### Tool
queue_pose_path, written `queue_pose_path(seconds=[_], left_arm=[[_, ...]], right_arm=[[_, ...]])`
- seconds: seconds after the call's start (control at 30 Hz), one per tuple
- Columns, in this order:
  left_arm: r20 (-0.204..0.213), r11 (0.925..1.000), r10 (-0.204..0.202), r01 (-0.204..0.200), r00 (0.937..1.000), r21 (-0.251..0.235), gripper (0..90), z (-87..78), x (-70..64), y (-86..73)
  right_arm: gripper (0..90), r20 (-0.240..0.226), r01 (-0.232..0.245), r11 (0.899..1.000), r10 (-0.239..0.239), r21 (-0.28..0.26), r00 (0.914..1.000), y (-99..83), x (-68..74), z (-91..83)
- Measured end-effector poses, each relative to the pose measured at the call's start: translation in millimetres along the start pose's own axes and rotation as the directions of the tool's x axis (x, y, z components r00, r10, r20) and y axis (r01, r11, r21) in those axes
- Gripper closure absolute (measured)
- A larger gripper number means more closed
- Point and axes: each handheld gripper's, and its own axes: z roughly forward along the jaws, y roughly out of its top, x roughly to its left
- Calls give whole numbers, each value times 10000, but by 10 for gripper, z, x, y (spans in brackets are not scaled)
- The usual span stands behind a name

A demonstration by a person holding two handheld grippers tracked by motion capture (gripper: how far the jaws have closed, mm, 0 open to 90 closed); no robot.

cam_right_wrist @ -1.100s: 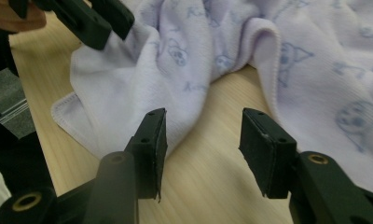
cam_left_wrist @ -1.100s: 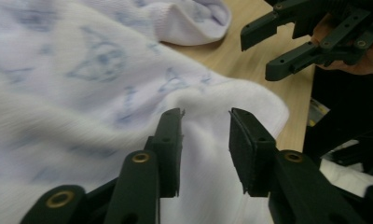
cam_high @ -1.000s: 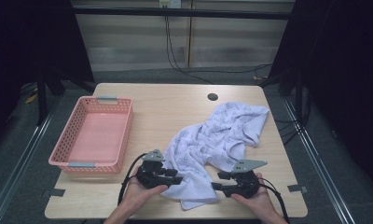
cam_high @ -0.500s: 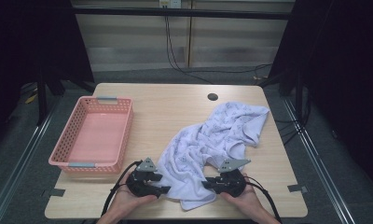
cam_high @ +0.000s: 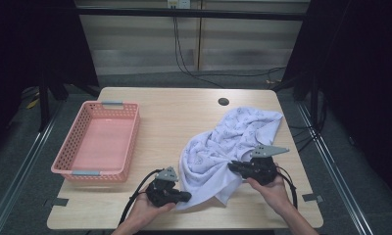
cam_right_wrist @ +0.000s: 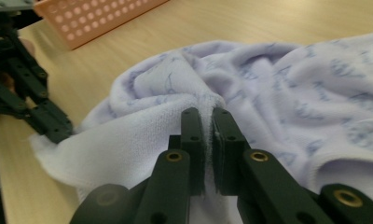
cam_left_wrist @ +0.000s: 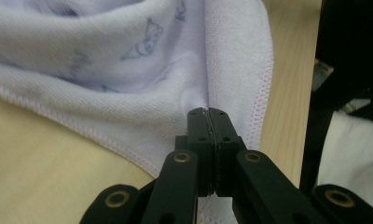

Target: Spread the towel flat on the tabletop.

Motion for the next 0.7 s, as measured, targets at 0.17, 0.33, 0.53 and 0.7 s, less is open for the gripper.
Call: queue_pose_path(seconds=[0.17,0.33,0.53,0.7], left_arm=[[-56,9881,-926,912,9957,-1235,891,-63,278,204],[-759,9822,-1371,1255,9876,-1399,892,-42,517,251],[-747,9718,-1869,1732,9795,-1600,891,-83,622,217],[-724,9734,-1773,1640,9815,-1603,891,-94,612,219]], right_arm=[[795,76,-216,9998,216,-16,9997,80,-278,101],[532,491,-649,9978,643,100,9967,-5,-386,228],[441,460,-758,9970,765,-168,9960,-185,-198,-110],[449,-64,-1157,9925,1161,390,9932,-516,-72,-237]])
